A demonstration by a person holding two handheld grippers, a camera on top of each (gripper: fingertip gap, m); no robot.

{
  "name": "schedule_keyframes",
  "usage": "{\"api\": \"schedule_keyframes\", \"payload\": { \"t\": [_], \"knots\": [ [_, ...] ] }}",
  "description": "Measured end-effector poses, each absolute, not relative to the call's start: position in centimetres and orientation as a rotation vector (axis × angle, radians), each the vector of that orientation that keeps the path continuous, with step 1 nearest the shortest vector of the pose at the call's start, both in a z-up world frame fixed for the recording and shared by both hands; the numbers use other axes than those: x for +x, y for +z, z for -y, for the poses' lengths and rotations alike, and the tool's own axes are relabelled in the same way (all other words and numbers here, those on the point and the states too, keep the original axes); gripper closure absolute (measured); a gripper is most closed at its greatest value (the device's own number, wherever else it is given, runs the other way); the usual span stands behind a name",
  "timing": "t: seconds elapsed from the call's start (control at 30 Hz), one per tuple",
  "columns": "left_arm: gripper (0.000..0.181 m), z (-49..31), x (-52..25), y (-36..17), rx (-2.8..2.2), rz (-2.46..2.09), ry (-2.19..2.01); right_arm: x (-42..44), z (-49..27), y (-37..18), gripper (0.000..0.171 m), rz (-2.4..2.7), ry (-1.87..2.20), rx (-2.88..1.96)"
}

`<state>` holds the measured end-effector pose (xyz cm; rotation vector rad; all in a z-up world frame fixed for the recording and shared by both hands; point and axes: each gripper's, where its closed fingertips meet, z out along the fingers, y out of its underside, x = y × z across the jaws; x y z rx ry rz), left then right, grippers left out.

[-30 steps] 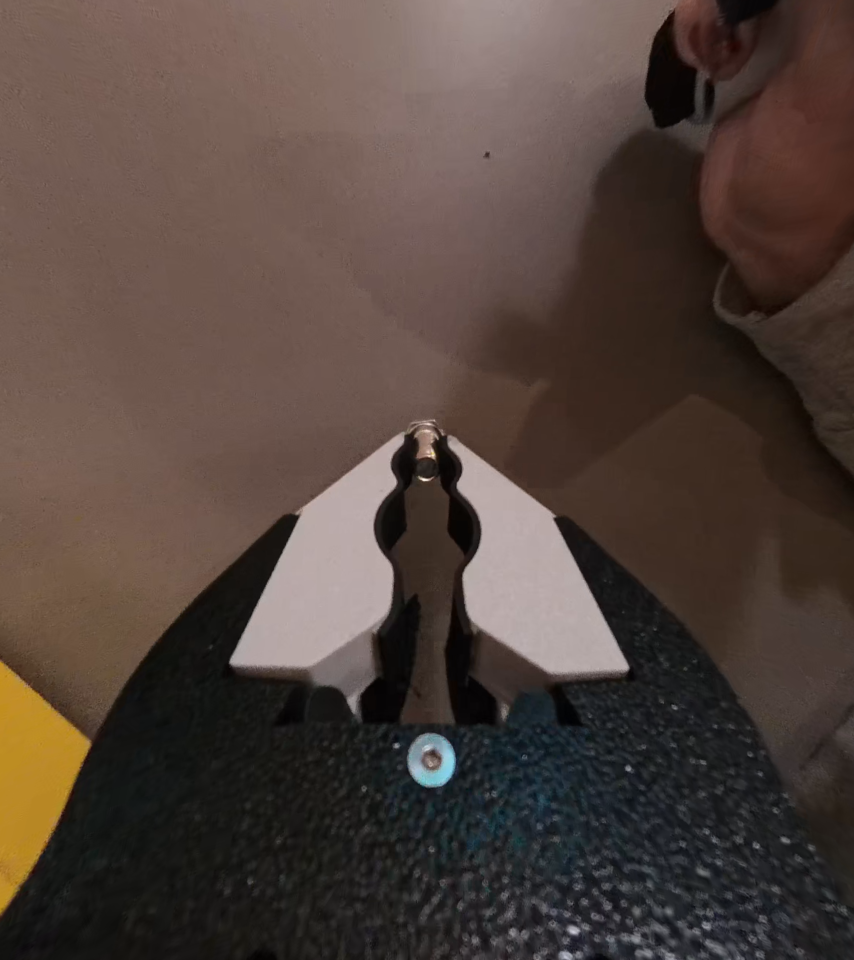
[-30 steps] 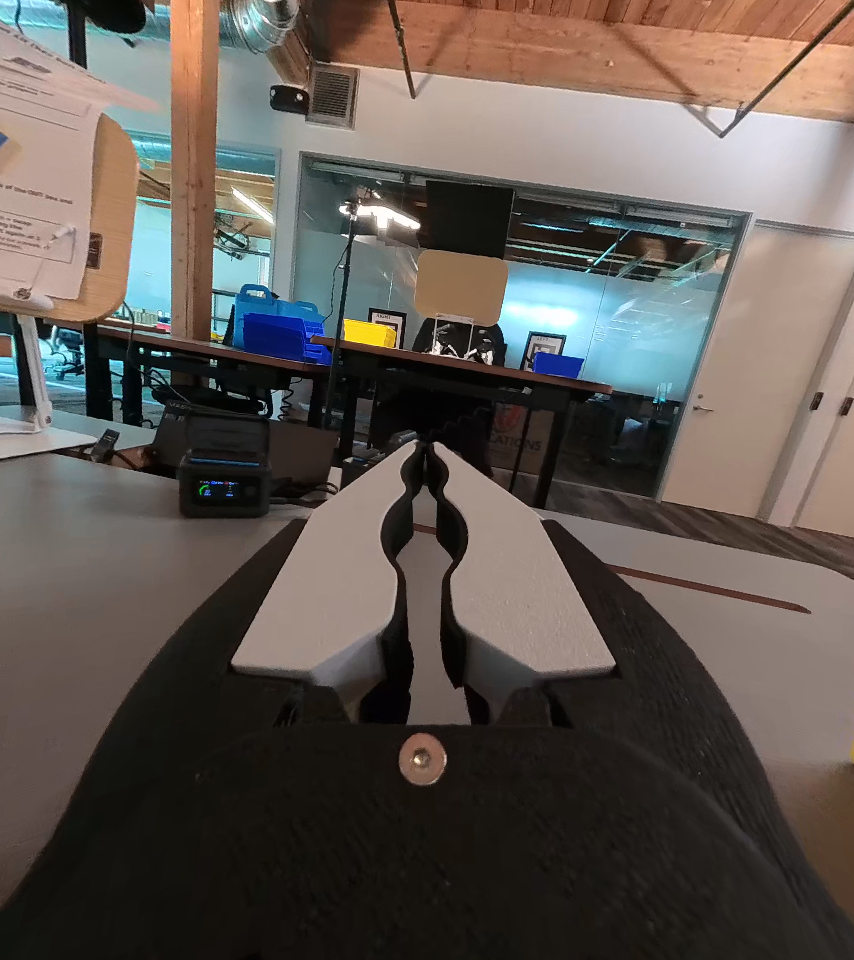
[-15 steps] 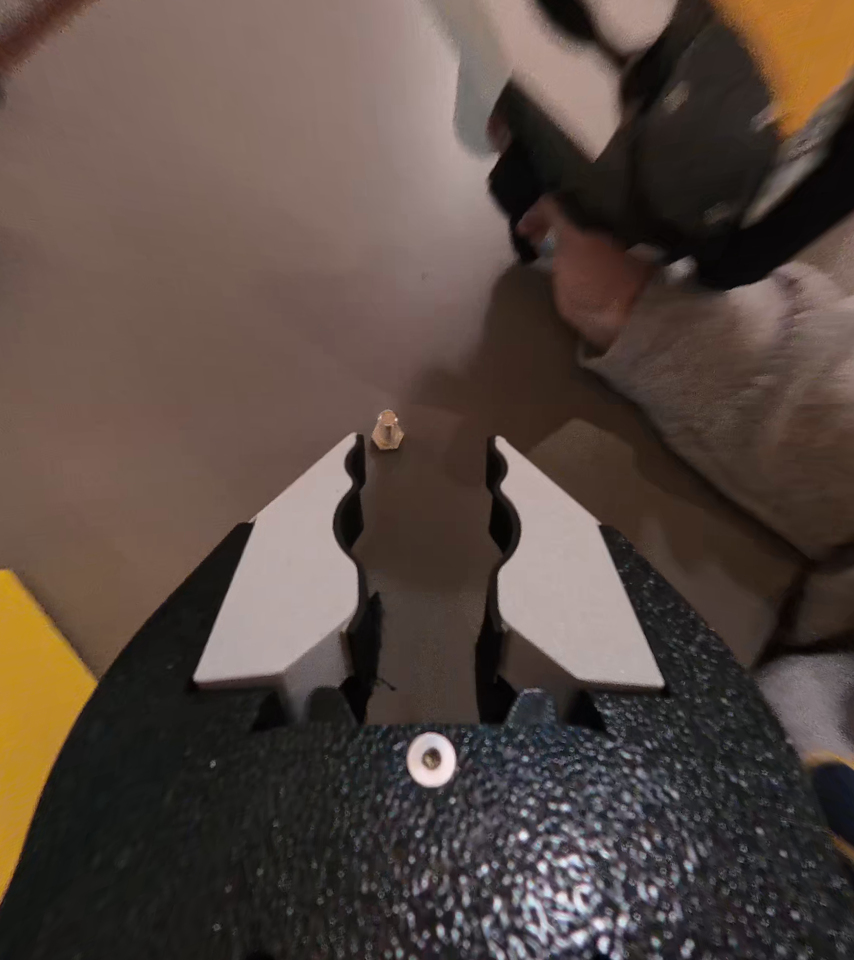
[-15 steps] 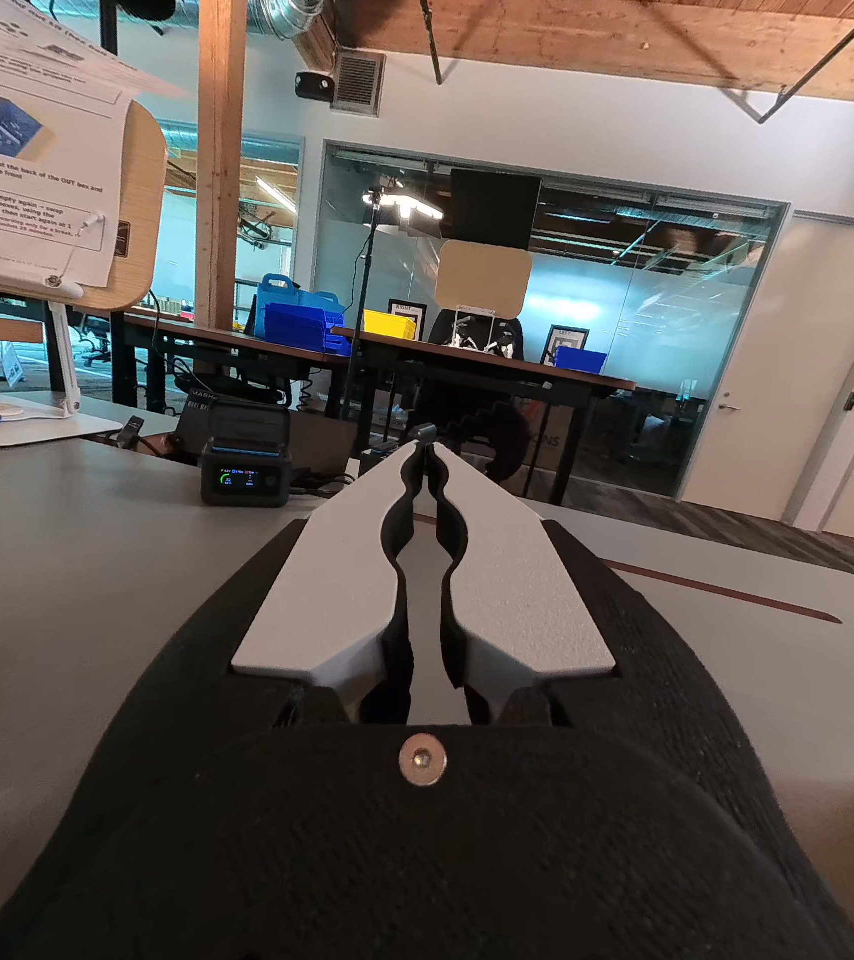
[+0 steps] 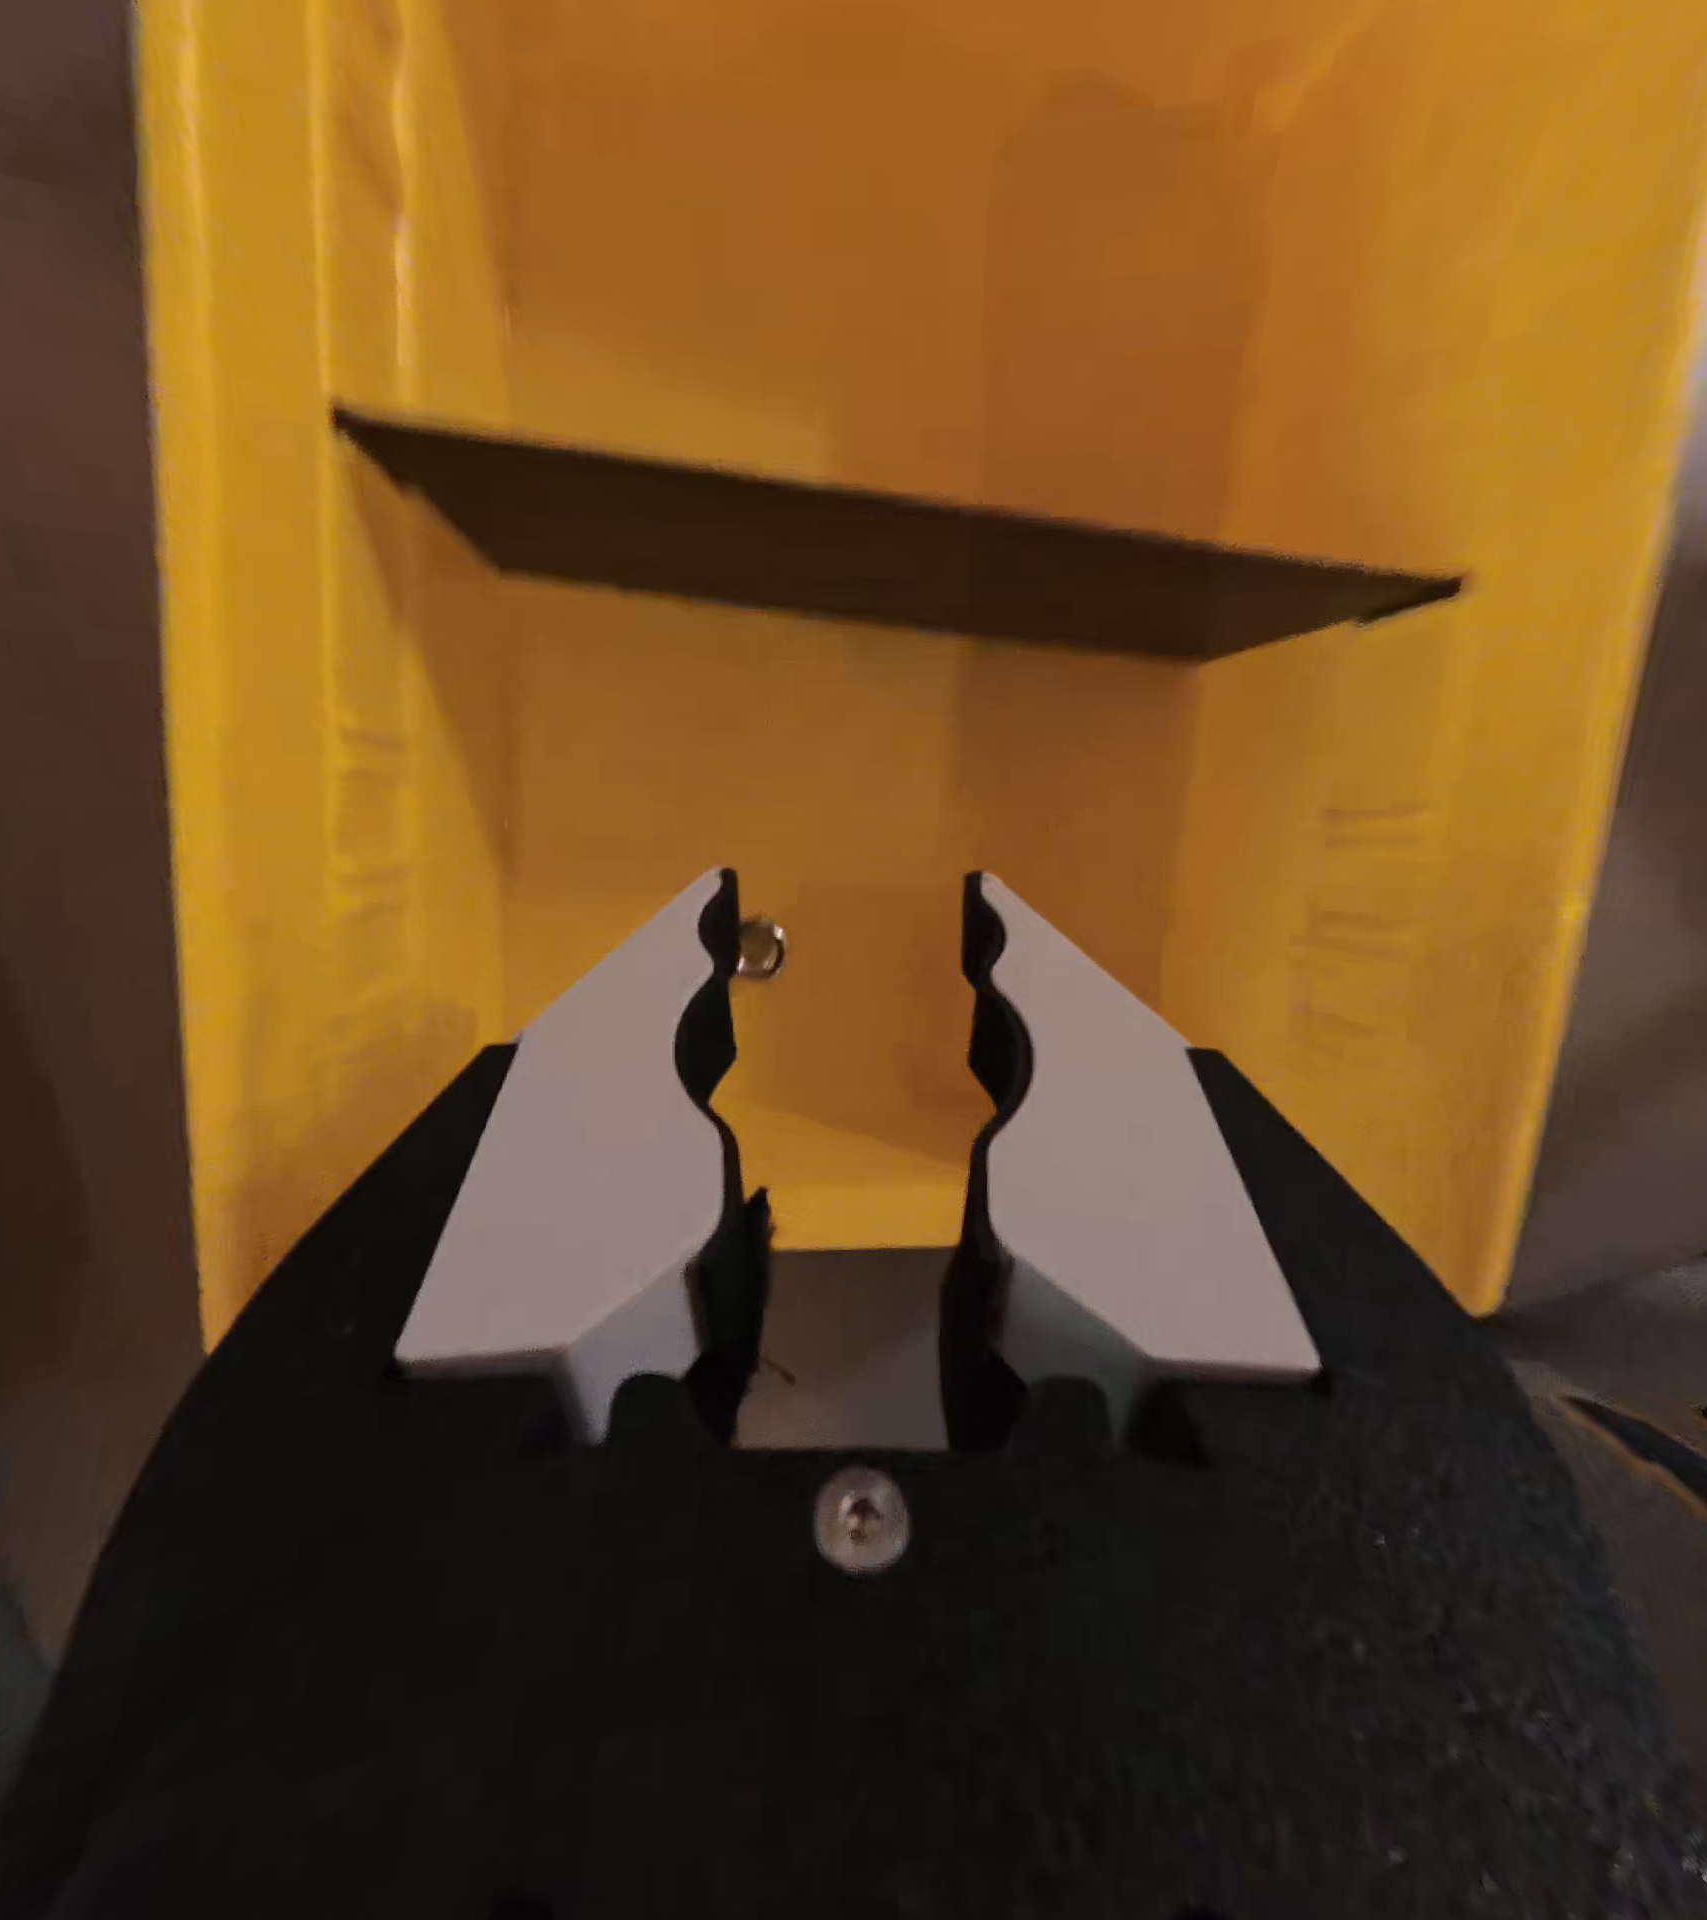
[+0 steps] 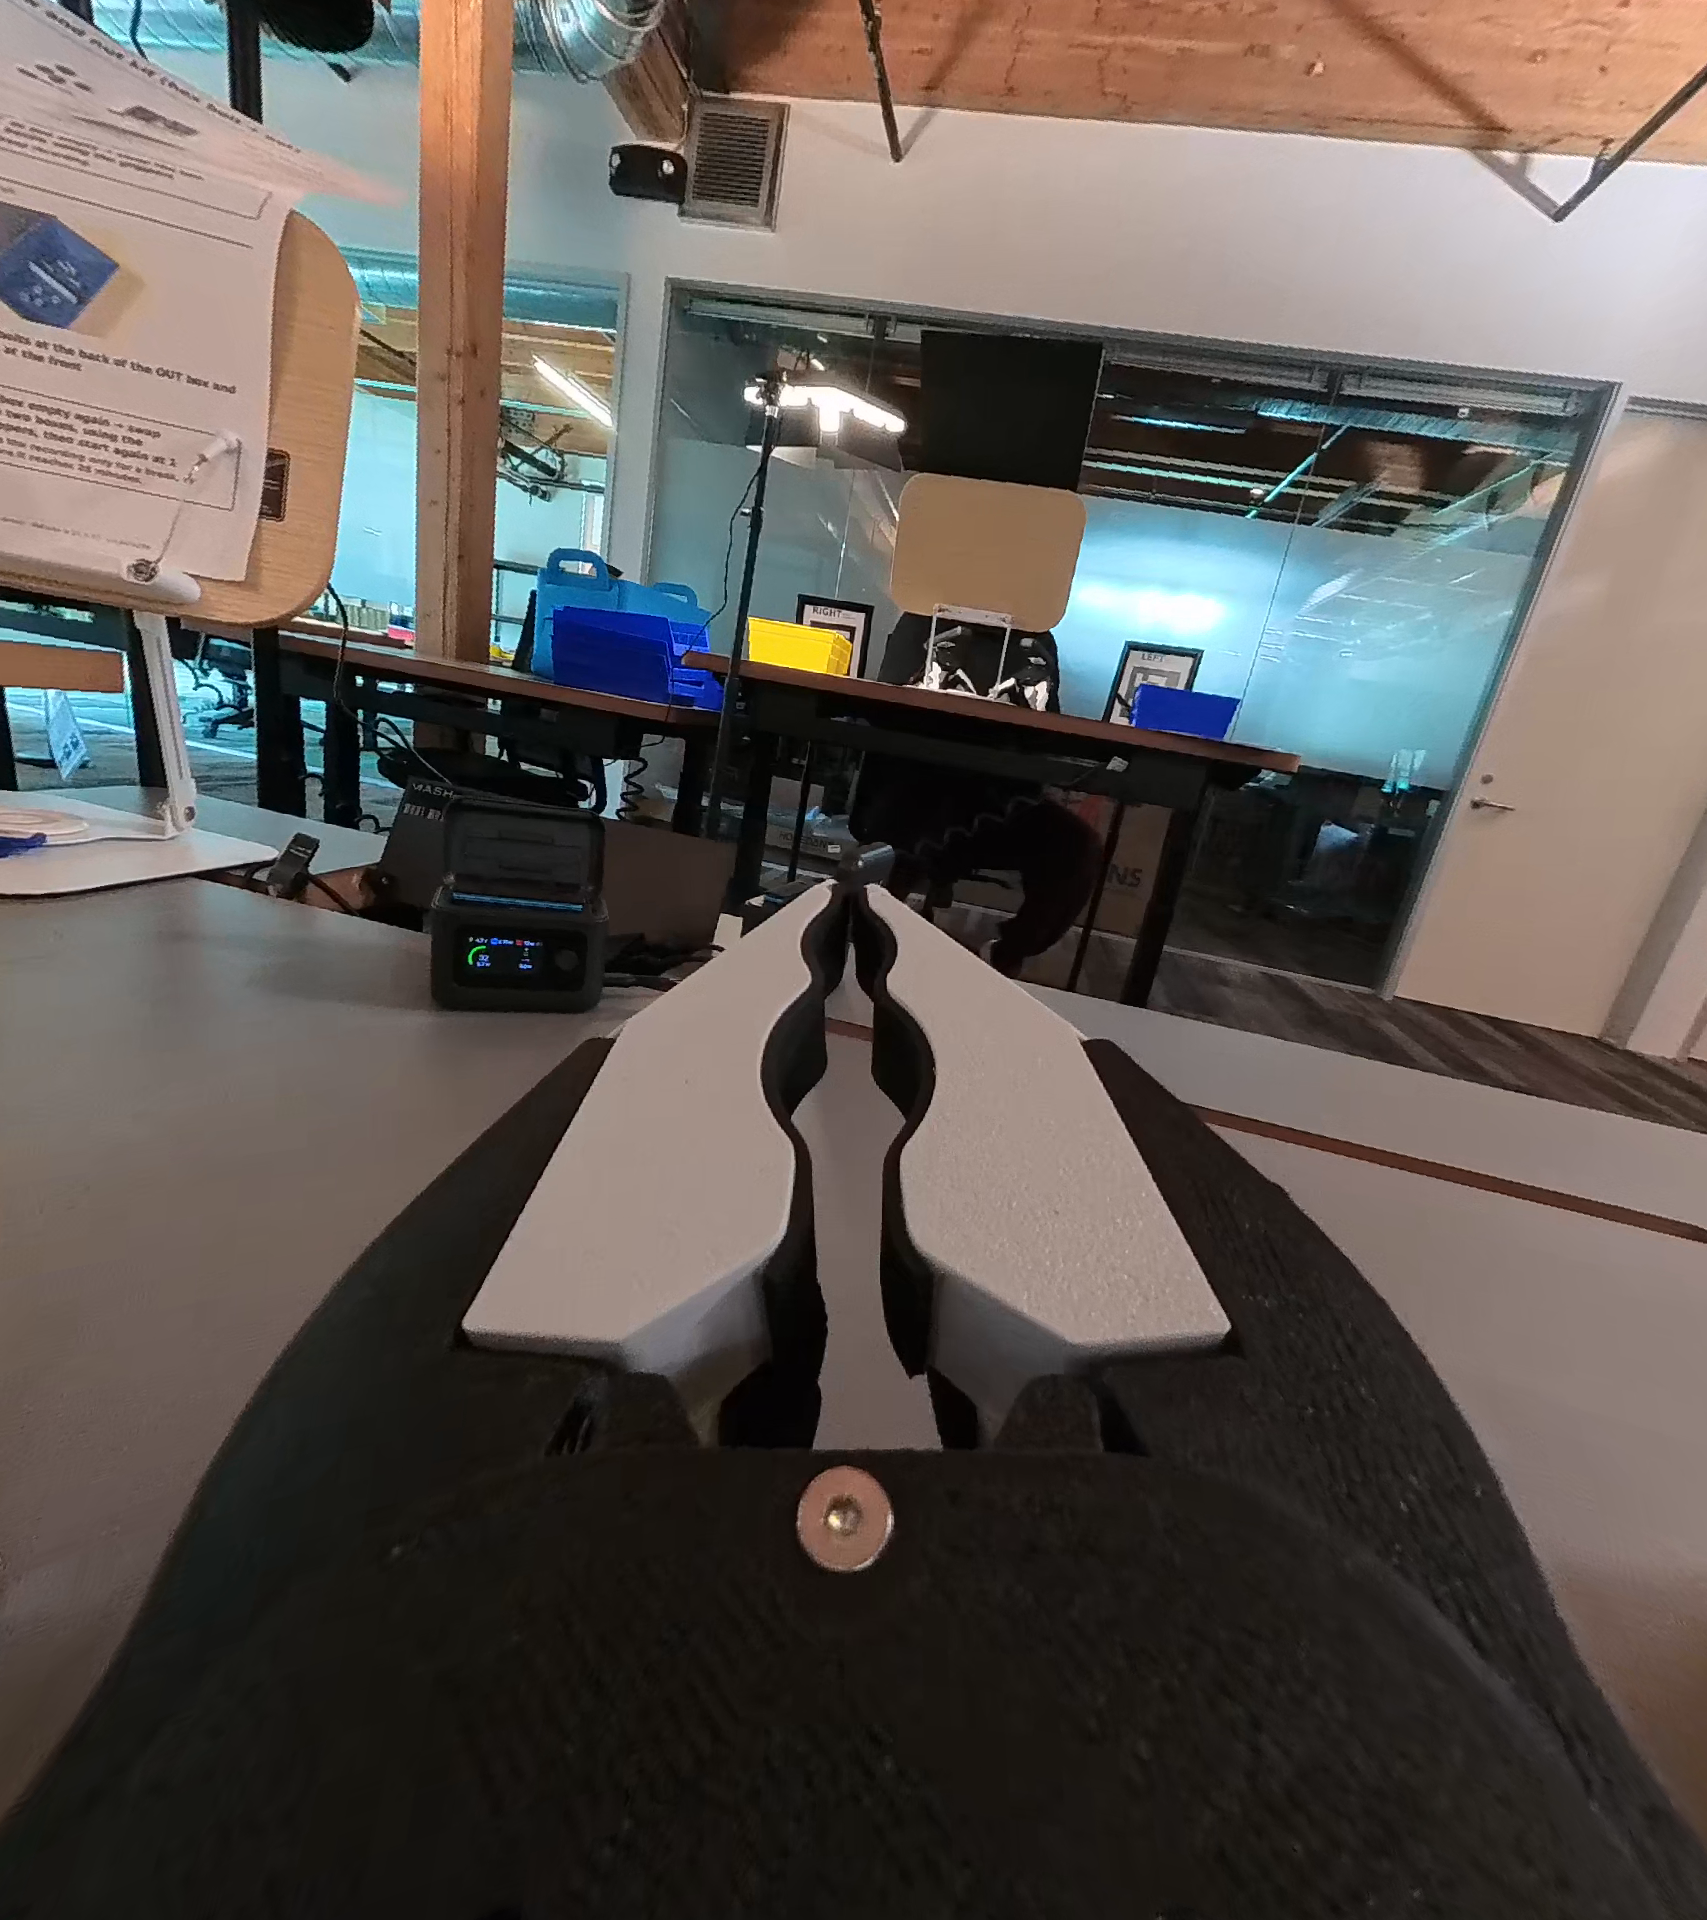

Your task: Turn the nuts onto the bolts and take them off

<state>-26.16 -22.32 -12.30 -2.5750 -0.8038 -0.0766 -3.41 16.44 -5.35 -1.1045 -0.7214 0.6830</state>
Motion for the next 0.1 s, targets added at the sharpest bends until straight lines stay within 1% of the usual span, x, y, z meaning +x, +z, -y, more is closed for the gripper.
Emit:
{"api": "schedule_keyframes", "payload": {
  "t": [0.03,0.1],
  "knots": [
    [0.142,22.9,-26.0,-13.3,-2.614,0.834,-0.095,-3.4,-16.4,-5.4,0.171,0.722,0.686,-1.106],
    [0.146,24.0,-26.2,-15.0,-2.681,0.878,-0.082,-3.5,-16.4,-5.5,0.171,0.726,0.689,-1.11]
  ]
}}
